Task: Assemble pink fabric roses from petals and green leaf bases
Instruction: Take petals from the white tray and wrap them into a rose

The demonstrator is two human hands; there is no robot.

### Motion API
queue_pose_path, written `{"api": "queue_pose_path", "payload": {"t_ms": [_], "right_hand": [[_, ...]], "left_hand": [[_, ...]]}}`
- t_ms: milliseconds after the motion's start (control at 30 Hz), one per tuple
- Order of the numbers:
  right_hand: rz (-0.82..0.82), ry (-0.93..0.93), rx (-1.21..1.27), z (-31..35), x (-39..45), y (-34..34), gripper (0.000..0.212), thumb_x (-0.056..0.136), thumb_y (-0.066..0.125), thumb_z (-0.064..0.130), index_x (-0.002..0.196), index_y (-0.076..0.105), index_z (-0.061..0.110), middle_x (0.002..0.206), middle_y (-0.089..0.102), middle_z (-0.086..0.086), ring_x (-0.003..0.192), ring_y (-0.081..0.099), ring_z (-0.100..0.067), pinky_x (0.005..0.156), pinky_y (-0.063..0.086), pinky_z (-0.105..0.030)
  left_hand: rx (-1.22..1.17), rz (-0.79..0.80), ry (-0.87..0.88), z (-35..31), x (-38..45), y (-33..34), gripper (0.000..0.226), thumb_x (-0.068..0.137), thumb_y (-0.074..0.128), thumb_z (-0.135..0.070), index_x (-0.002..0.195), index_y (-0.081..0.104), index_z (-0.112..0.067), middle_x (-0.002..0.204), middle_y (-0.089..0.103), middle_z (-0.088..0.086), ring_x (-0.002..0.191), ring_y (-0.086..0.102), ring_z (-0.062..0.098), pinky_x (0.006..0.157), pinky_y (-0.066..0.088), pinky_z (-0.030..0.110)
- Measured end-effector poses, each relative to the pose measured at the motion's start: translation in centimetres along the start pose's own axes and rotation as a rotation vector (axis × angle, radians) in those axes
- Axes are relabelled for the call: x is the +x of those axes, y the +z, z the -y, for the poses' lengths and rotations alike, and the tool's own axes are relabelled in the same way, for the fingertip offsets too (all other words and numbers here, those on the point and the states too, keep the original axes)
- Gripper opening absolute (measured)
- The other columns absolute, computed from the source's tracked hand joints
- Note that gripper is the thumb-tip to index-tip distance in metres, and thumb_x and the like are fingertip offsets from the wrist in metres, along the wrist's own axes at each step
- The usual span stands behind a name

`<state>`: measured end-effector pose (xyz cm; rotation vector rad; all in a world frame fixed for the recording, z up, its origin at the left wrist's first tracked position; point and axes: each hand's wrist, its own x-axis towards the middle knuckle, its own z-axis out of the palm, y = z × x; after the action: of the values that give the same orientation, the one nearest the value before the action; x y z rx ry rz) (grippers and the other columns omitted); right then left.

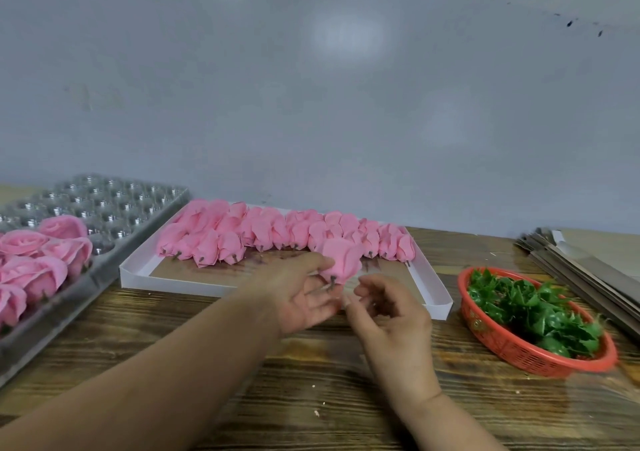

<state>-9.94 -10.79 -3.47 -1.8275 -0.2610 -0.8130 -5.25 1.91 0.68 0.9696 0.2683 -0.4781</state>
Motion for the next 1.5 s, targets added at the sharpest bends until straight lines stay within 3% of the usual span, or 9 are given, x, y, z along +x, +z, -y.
{"api": "queue_pose_path", "payload": {"t_ms": [200,433,767,867,1000,1167,1300,1400,1500], "right_hand": [[0.045,-0.336,-0.383,0.2,0.6,-0.7,0.028,0.069,0.075,0.022,0.089,0.067,0.005,0.086,0.064,-0.001,0.083,0.055,-0.011,0.070,0.046,-0.027],[0.136,-0.339,-0.415,1.1,0.5,-1.2,0.023,0.079,0.062,0.028,0.090,0.069,0.009,0.081,0.065,0.000,0.073,0.062,-0.020,0.060,0.052,-0.036],[0.210,-0.234,-0.471,1.0,0.5,-0.9,0.016,0.068,0.066,0.009,0.084,0.068,0.011,0.073,0.065,-0.001,0.067,0.061,-0.020,0.058,0.051,-0.038],[0.101,0.015,-0.222,1.1,1.1,-1.2,0.022,0.071,0.069,-0.002,0.085,0.069,0.014,0.075,0.067,-0.001,0.071,0.060,-0.017,0.067,0.051,-0.032],[0.045,0.351,0.291,2.0,1.6,-1.6,0.014,0.073,0.070,-0.004,0.084,0.070,0.005,0.072,0.069,-0.015,0.062,0.061,-0.018,0.055,0.051,-0.024],[0.196,0.683,0.845,2.8,1.1,-0.9,0.029,0.058,0.068,0.011,0.081,0.062,-0.005,0.055,0.063,-0.011,0.045,0.059,-0.012,0.042,0.046,-0.019],[0.232,0.731,0.921,2.5,1.0,-0.6,0.055,0.057,0.073,0.021,0.100,0.062,-0.012,0.093,0.069,-0.026,0.077,0.067,-0.025,0.071,0.057,-0.030],[0.224,0.779,0.911,2.4,0.8,-0.2,0.046,0.065,0.068,0.019,0.103,0.062,-0.006,0.091,0.068,-0.023,0.071,0.064,-0.022,0.063,0.055,-0.027],[0.222,0.816,0.905,2.4,1.0,-0.3,0.028,0.064,0.064,0.013,0.087,0.063,-0.001,0.064,0.064,-0.014,0.052,0.061,-0.017,0.050,0.054,-0.024]], "left_hand": [[-0.111,0.040,-0.076,2.1,-1.0,0.7,0.010,0.087,0.057,-0.004,0.096,0.062,-0.003,0.060,0.064,0.013,0.060,0.054,0.018,0.057,0.047,0.029],[-0.120,0.115,-0.081,2.5,-1.4,-0.2,0.044,0.061,0.064,-0.001,0.104,0.062,0.002,0.077,0.070,0.020,0.056,0.065,0.023,0.053,0.057,0.034],[0.033,0.107,-0.015,2.8,-1.5,0.0,0.010,0.086,0.055,-0.001,0.091,0.063,0.001,0.073,0.070,0.017,0.064,0.067,0.023,0.058,0.058,0.033],[0.054,0.151,0.074,3.4,-1.8,0.3,0.027,0.081,0.071,-0.022,0.100,0.066,-0.005,0.089,0.074,0.014,0.079,0.071,0.022,0.075,0.057,0.037],[0.110,0.297,0.121,5.5,-2.3,0.8,0.071,0.056,0.082,-0.046,0.119,0.064,-0.020,0.120,0.068,0.006,0.119,0.057,0.028,0.089,0.053,0.039],[0.067,0.387,0.195,6.2,-2.1,1.0,0.060,0.060,0.075,-0.047,0.108,0.061,-0.014,0.087,0.069,-0.001,0.078,0.066,0.008,0.064,0.052,0.025],[0.089,0.410,0.275,5.7,-1.8,0.4,0.050,0.057,0.082,-0.042,0.101,0.073,-0.020,0.100,0.073,0.004,0.089,0.068,0.010,0.073,0.053,0.024],[0.049,0.386,0.290,5.2,-1.7,0.2,0.055,0.052,0.082,-0.037,0.101,0.072,-0.016,0.093,0.072,0.007,0.078,0.067,0.011,0.068,0.052,0.024],[0.021,0.382,0.279,4.7,-1.8,0.1,0.046,0.052,0.085,-0.036,0.090,0.077,-0.010,0.092,0.069,0.010,0.075,0.064,0.012,0.062,0.051,0.020]]}}
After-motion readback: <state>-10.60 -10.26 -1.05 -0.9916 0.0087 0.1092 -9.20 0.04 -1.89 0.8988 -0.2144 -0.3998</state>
